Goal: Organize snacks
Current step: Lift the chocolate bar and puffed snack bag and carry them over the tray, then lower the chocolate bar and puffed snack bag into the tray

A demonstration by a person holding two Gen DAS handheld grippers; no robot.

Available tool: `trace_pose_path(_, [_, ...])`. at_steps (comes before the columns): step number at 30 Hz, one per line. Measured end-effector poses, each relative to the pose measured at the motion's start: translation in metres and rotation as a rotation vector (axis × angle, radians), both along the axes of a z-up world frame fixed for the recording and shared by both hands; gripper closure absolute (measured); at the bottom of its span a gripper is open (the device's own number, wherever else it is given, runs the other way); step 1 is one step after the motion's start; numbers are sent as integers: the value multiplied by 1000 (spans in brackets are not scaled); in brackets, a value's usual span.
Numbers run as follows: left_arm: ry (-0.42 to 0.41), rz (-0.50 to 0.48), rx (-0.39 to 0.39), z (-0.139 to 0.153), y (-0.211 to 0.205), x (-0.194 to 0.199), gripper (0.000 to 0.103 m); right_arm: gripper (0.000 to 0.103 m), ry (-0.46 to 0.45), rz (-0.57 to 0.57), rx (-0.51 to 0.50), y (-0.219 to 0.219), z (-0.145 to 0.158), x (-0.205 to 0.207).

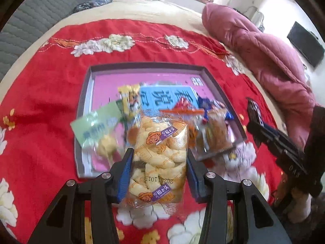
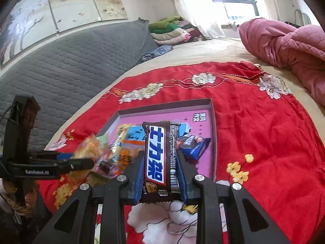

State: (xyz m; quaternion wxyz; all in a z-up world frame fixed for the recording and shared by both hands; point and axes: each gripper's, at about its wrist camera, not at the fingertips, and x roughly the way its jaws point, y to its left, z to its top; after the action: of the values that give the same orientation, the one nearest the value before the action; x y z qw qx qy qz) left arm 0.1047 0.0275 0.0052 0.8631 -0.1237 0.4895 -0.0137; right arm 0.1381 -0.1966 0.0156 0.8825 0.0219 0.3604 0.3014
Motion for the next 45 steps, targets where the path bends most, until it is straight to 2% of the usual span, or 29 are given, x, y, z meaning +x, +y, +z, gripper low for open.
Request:
trace_pose_path(9, [1,42,44,-14,-1,29,54,74,4,-45,-39,4,-12,22])
trace_pose_path(16, [9,52,67,-20,-2,36,54,74,60,-75,-35,2,-25,33])
trace_pose_path(30, [26,68,60,-27,0,39,54,74,93,-71,-69,8,-40,38])
trace_pose_path(45, [46,72,39,-32,4,40,53,72,100,-82,-63,6,-39,39])
